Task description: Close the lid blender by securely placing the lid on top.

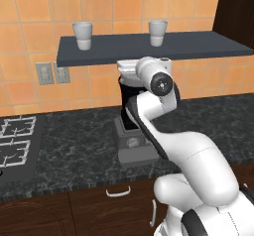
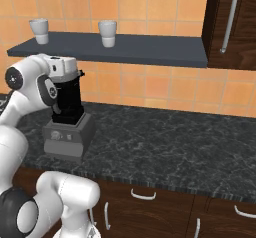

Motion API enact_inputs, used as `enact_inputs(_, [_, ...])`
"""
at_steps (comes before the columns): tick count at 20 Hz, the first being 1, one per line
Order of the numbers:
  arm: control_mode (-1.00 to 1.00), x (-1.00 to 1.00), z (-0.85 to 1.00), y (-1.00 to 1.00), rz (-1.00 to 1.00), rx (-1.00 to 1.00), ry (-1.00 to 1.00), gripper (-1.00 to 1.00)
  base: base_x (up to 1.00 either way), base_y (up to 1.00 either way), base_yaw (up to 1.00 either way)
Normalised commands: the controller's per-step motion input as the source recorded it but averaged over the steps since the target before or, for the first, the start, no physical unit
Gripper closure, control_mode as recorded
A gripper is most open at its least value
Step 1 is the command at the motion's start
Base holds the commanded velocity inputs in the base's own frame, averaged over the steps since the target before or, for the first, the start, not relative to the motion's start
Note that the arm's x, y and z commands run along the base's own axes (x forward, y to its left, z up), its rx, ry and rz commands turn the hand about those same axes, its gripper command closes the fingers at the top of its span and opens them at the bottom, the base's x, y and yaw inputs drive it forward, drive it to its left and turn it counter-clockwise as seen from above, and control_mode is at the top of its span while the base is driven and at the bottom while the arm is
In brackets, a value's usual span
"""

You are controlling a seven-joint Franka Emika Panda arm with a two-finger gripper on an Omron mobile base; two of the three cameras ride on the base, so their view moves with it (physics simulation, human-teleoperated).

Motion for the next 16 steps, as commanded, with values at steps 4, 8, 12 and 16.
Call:
enact_inputs(4, [-1.00,-0.03,0.51,0.00,0.00,0.00,0.00,-1.00,0.00,0.00,0.00])
enact_inputs(8, [-1.00,-0.58,0.42,-0.14,0.00,0.05,0.00,-1.00,0.00,0.00,0.00])
enact_inputs(12, [-1.00,-0.93,0.18,-0.41,-0.04,0.14,0.02,-1.00,0.00,0.00,0.00])
enact_inputs(16, [-1.00,-0.98,0.00,-0.54,-0.04,0.16,0.08,-1.00,0.00,0.00,0.00])
